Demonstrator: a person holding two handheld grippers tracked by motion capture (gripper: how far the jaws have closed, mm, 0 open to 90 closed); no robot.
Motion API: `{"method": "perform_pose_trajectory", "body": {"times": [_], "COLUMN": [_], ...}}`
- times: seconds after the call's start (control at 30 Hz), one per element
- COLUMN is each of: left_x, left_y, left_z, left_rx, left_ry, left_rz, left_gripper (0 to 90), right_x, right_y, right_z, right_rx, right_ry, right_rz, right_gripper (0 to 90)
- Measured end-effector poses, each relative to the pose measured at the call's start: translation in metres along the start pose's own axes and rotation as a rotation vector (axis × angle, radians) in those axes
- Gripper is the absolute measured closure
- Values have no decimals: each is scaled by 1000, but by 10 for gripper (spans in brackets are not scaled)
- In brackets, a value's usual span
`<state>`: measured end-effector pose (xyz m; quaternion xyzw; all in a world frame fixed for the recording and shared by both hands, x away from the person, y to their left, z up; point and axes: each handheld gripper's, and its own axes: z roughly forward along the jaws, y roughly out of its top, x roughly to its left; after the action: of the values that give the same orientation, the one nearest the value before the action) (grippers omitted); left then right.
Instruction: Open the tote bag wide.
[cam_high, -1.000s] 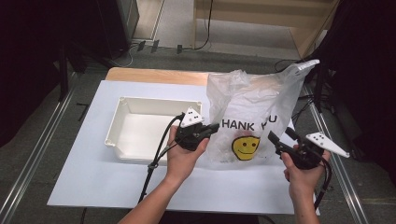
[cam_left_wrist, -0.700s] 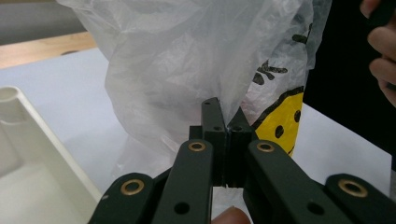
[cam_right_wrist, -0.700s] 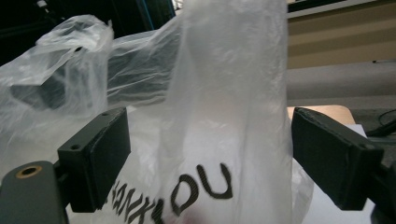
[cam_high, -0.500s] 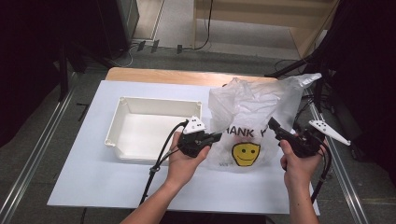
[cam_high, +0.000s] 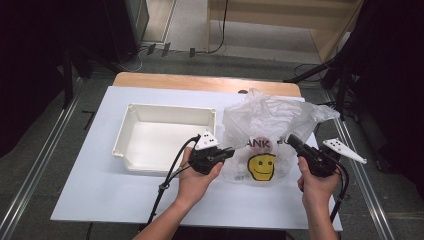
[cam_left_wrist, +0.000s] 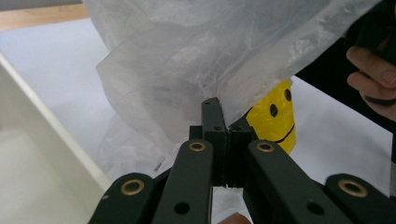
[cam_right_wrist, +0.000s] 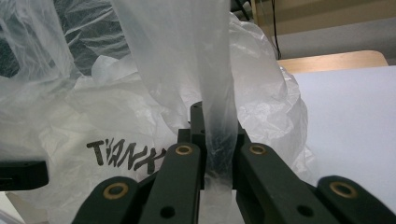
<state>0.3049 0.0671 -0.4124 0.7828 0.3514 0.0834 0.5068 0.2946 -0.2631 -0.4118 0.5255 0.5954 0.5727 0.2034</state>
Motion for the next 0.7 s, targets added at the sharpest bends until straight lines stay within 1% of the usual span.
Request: {"method": "perform_pose_trajectory", "body": {"times": [0.1,0.17,0.2,0.27,0.33,0.47,0.6,0.7], "left_x": [3,4,4,4,5,4,2,2], "left_y": [-2,-2,-1,-1,-1,-1,-2,-3], "left_z": [-1,-3,-4,-6,-8,-8,-6,-5], "left_rx": [3,5,-2,-6,-5,-2,10,10], "left_ry": [6,9,10,12,16,13,7,6], "left_rz": [-22,-24,-28,-33,-37,-32,-33,-32], "left_gripper": [900,900,900,900,900,900,900,900], "right_x": [0,1,2,1,1,-2,-4,-8], "right_y": [-1,-2,-3,-3,-2,-3,-6,-7], "right_z": [1,3,3,5,5,5,2,0], "right_rx": [-5,-1,3,1,-1,-3,8,12], "right_ry": [4,10,11,18,22,22,14,3], "right_rz": [6,-1,4,-1,9,12,23,13], "right_gripper": [900,900,900,900,900,900,900,900]}}
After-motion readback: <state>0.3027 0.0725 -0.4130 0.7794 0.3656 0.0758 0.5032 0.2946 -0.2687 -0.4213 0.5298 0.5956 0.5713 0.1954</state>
